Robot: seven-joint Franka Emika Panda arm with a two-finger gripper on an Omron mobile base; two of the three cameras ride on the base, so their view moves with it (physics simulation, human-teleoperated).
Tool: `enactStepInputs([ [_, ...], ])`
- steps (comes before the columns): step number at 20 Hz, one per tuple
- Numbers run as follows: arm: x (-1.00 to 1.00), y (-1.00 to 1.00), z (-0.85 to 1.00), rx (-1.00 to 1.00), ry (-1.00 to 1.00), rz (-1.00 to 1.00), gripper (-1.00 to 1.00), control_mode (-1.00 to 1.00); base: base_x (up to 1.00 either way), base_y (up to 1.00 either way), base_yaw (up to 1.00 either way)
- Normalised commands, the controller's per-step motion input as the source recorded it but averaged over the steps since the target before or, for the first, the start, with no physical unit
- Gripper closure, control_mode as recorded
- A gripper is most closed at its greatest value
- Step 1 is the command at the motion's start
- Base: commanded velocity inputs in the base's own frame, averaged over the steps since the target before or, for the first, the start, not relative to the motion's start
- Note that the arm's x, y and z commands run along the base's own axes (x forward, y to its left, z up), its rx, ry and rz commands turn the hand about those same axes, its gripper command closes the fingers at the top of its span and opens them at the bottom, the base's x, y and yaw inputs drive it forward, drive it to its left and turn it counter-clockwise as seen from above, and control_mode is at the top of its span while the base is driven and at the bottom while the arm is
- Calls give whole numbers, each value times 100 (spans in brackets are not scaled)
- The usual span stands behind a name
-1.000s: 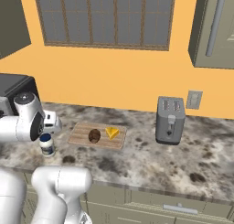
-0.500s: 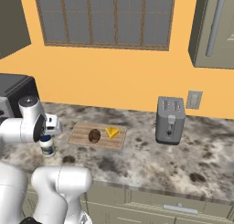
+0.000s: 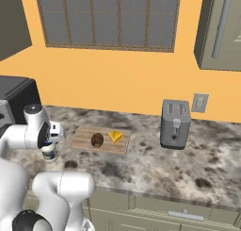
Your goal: Retrieve the reheated potato from the microwave, then place the potato, cheese, and condiment on the cutting board.
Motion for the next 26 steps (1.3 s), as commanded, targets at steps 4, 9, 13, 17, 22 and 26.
enactStepInputs([
  [4,22,9,-23,0,4,1,-100,-100,0,0,0],
  [9,20,15,-30,-2,6,0,100,-100,0,0,0],
  [13,6,4,-10,-1,4,0,100,-100,0,0,0],
  [17,-22,-13,38,0,-1,0,100,-100,0,0,0],
  [22,9,-41,53,-1,-1,0,100,-100,0,0,0],
  [26,51,-48,35,0,0,0,100,-100,0,0,0],
])
